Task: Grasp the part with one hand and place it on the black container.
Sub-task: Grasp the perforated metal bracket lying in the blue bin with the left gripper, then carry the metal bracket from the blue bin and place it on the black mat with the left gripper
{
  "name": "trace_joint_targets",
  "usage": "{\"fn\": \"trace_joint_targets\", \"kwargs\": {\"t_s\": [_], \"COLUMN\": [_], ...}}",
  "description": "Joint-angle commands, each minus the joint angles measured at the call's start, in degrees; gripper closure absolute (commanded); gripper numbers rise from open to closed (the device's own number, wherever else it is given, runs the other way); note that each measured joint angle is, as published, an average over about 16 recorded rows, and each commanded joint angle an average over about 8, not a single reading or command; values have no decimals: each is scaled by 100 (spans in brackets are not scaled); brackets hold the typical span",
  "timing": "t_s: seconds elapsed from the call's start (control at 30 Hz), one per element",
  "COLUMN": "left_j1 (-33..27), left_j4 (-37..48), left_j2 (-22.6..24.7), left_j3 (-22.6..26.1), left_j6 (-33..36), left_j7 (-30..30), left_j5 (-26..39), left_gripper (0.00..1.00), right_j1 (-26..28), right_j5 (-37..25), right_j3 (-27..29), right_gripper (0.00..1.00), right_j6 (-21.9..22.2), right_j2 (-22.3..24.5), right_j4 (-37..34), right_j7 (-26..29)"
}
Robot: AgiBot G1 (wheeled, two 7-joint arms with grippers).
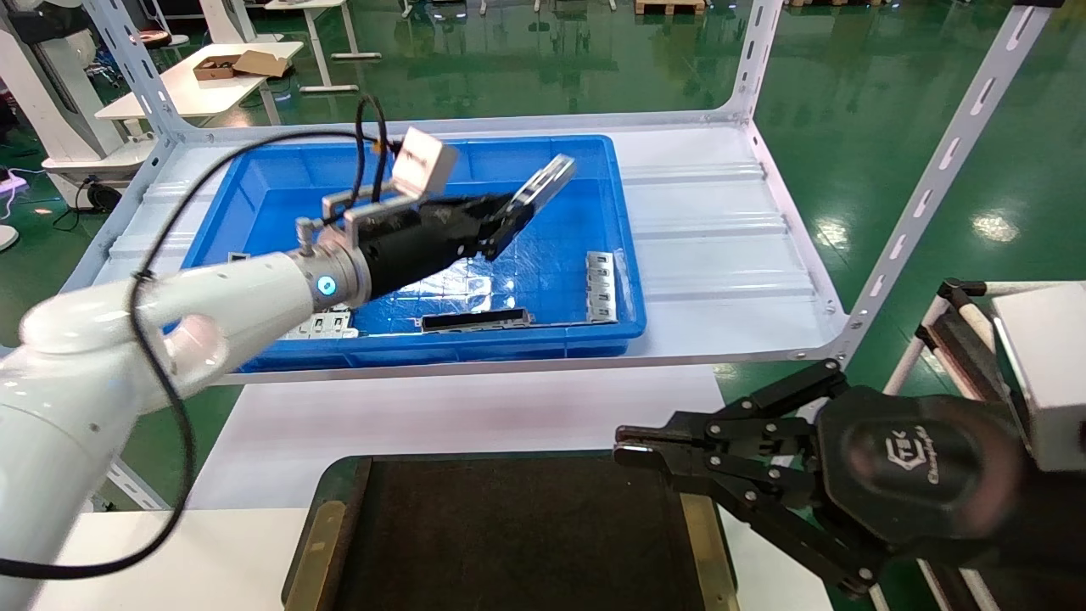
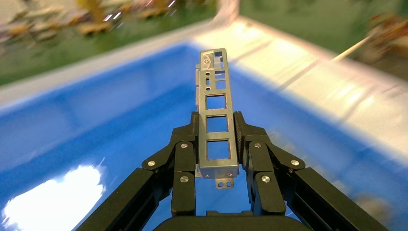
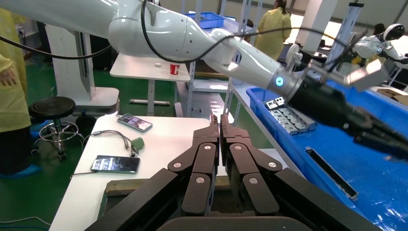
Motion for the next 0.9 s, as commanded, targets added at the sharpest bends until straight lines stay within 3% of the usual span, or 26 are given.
{"fn": "trace_joint_targets", "kwargs": {"t_s": [0.03,0.27,0.5,0.7,0.9], "left_j1": [-41,178,963,2123,3448], "left_j4": [-47,-538,-1695,-3104,-4087], "left_j2": [-73,-647,-1181,-1589,-1856], "left_j3": [-80,-181,-220,-222,-180], "left_j6": [346,2237,3298,3608,3053], "left_j7": [106,38,-420,-895,-1271], "left_j5": [-153,-493,-815,-1144,-1256], "left_gripper": [100,100,100,100,100], "right_j1": [0,0,0,0,0], "right_j5": [0,0,1,1,1], "right_j3": [0,0,-1,-1,-2], "right_gripper": [100,100,100,100,100], "right_j6": [0,0,0,0,1], "right_j2": [0,0,0,0,1], "right_j4": [0,0,0,0,0], "right_j7": [0,0,0,-1,-1]}}
